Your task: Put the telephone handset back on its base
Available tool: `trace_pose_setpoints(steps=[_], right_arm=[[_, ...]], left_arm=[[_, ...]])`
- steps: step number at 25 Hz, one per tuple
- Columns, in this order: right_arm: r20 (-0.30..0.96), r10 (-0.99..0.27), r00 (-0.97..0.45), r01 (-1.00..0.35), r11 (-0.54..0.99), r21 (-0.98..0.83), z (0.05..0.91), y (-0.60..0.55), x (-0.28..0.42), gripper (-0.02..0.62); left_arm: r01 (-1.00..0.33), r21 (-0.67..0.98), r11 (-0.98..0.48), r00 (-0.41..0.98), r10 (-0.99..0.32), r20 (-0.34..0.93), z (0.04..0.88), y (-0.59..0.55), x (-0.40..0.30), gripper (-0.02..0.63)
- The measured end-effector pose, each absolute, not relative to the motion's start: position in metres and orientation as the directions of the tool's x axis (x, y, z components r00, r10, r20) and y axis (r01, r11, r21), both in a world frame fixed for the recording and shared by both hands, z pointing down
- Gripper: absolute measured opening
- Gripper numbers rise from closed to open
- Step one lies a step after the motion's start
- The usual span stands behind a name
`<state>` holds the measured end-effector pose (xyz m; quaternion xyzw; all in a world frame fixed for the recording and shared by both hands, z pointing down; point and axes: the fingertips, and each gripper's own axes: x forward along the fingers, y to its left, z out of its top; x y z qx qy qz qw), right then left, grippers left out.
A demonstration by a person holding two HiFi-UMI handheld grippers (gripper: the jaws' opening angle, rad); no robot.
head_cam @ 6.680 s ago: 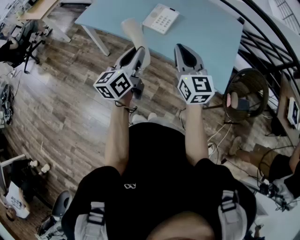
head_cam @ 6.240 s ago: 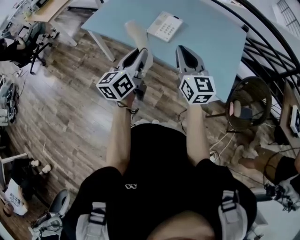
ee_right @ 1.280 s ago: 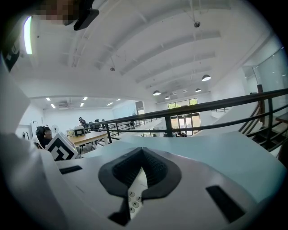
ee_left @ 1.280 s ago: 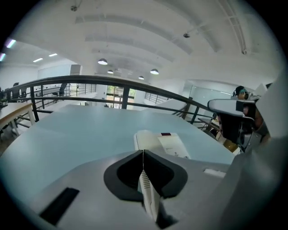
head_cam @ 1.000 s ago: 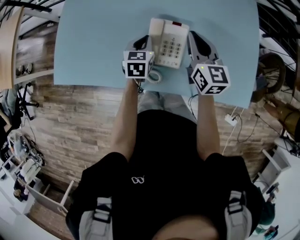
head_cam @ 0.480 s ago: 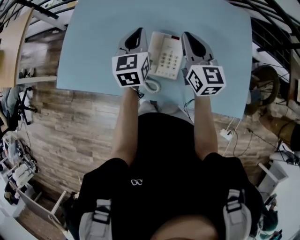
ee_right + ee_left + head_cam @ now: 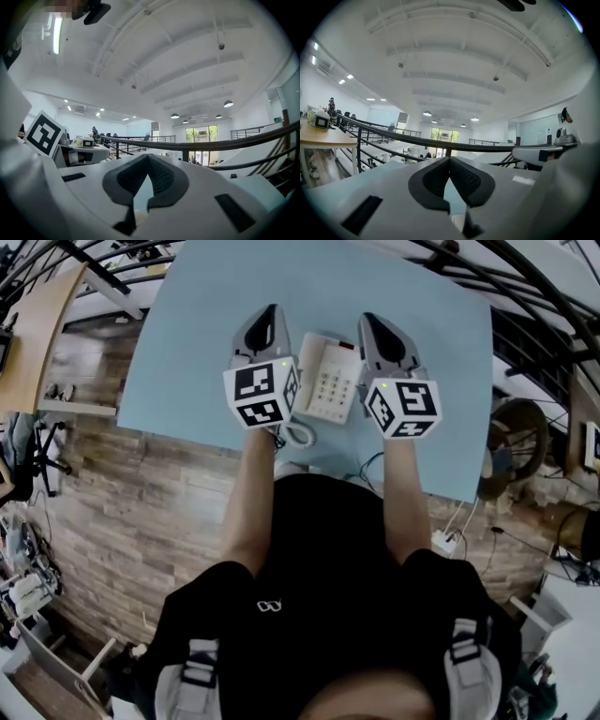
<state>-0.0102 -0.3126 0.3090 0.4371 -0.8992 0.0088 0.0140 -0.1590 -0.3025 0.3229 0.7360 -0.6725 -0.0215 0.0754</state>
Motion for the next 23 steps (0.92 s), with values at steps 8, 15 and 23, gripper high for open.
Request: trace_pose_setpoints(steps=[8, 15, 23], right_arm=[[0.004, -0.803, -0.595, -0.803, 0.595, -0.017, 0.302, -0.32, 0.01, -0.005], [-0.001, -0.812, -0.584, -0.812, 0.583, -0.02, 0.303, -0.326, 0.017, -0.005], [-0.007, -0.817, -0.577, -0.817, 0.577, -0.004, 0.298, -0.326, 0.028, -0.005]], left_arm=[[-0.989, 0.108, -0.104, 0.111, -0.992, 0.057, 0.319, -0.305, -0.143, 0.0], [-0.975, 0.157, -0.159, 0.167, -0.985, 0.045, 0.309, -0.314, -0.131, 0.0], [-0.974, 0.156, -0.164, 0.173, -0.984, 0.044, 0.31, -0.313, -0.122, 0.0]])
